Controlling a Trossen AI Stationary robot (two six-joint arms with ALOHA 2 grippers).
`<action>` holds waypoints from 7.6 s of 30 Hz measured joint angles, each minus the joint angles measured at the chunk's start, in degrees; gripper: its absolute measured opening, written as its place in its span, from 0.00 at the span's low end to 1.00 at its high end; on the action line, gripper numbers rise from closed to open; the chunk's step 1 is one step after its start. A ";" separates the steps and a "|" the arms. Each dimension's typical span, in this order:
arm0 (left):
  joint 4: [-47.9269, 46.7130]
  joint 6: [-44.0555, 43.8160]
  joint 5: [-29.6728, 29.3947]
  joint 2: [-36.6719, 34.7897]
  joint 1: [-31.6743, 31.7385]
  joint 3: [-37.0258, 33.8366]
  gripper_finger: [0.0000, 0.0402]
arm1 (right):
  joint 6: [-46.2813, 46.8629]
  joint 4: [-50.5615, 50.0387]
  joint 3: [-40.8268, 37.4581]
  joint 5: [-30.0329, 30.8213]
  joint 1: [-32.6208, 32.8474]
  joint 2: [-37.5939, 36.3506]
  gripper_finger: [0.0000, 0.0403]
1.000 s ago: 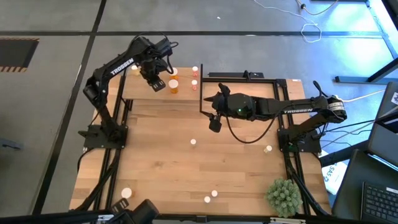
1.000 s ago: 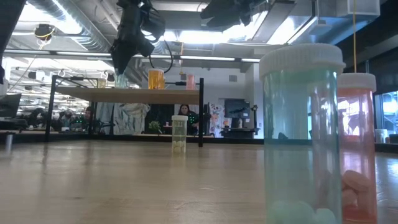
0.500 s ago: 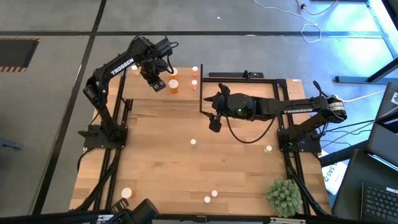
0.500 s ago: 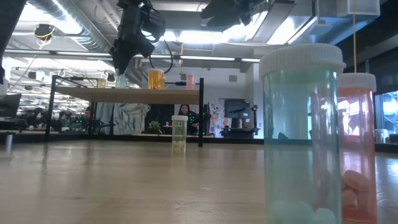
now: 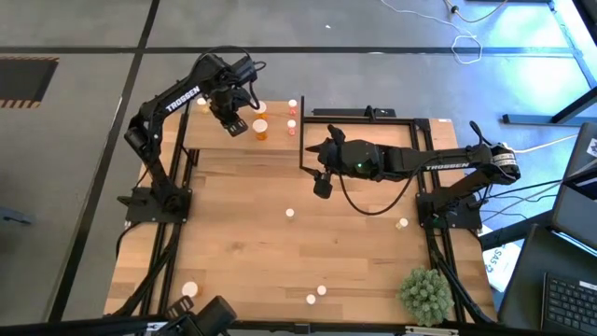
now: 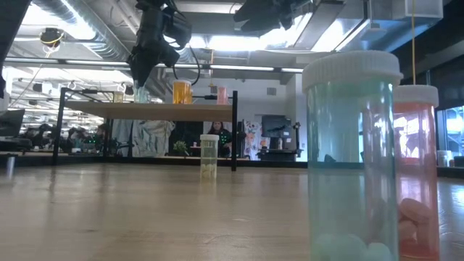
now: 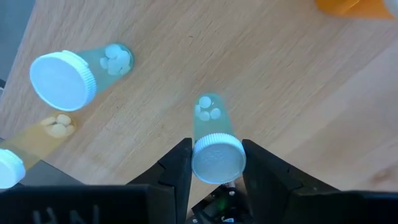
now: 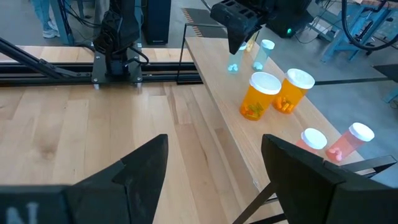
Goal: Pick and place medicine bottles onto shelf by color
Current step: Put the left small blue pill on the shelf aligned with the blue pill on the shelf, then put the left small yellow pill on the shelf aligned with the yellow pill on the shelf
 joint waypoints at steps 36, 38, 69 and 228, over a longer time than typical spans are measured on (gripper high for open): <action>0.70 1.73 -0.69 0.00 0.89 -0.02 0.32 | -0.03 0.00 -0.02 0.00 -0.02 0.00 0.65; 0.71 1.18 -0.69 0.04 0.87 -0.02 0.34 | 0.00 0.00 -0.02 0.00 0.00 0.00 0.65; 0.58 2.03 -3.62 0.00 0.13 1.88 0.38 | 0.00 0.02 -0.09 -0.02 -0.02 0.02 0.65; 108.02 -27.64 -2.18 -12.83 -48.50 -67.71 0.38 | -0.04 0.89 -0.07 -0.04 -0.01 0.02 0.65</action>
